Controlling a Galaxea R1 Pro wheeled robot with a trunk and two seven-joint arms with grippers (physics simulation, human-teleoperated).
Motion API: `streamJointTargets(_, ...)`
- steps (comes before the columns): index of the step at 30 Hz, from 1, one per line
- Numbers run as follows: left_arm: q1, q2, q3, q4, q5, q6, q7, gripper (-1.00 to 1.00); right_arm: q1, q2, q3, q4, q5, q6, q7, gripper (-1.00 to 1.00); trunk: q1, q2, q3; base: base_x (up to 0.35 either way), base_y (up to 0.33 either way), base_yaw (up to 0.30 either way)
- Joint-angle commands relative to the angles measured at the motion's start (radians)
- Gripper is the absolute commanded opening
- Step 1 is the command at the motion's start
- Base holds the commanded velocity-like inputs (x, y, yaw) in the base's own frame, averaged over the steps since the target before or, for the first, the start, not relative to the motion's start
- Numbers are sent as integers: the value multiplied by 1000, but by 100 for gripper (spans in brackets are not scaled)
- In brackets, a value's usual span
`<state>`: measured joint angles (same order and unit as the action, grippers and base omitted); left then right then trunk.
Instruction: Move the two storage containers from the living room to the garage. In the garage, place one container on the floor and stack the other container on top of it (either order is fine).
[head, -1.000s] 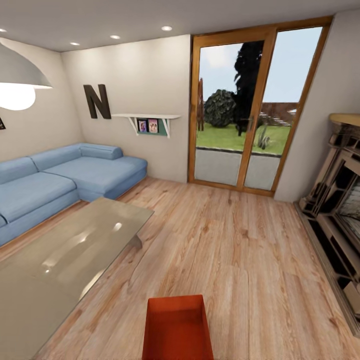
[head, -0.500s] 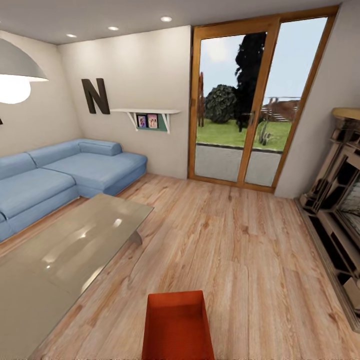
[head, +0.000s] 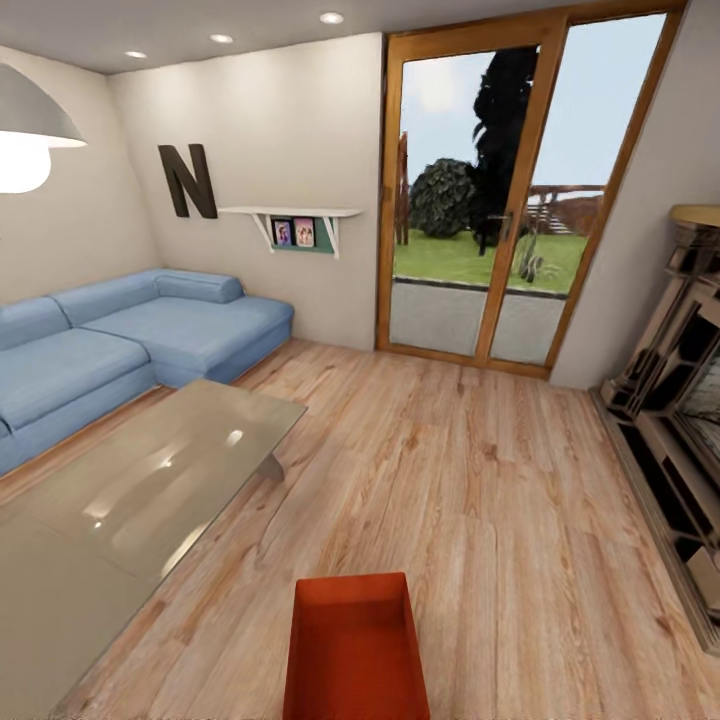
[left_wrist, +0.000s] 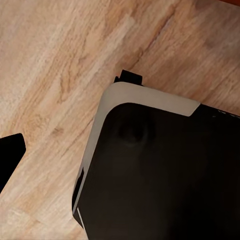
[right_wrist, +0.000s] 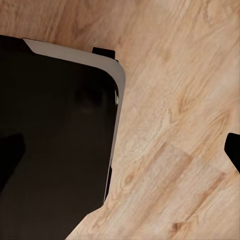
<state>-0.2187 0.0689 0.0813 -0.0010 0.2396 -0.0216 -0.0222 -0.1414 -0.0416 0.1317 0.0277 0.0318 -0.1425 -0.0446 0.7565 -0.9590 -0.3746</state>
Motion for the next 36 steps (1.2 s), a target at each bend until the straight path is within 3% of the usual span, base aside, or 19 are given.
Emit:
streamJointTargets(1,-1,0,8,1,1,-2,-2,100,-1,0,6,3,3,-5,-5,100,4,-8,-6,0,0,0)
streamJointTargets(30,-1,0,8,1,2,-2,-2,100,-1,0,6,3,3,-4,-5,100,115,-211,-142,0,0,0)
streamJointTargets(36,-1,-1,8,1,1,-2,-2,100,-1,0,6,3,3,-5,-5,100,115,-211,-152,0,0,0)
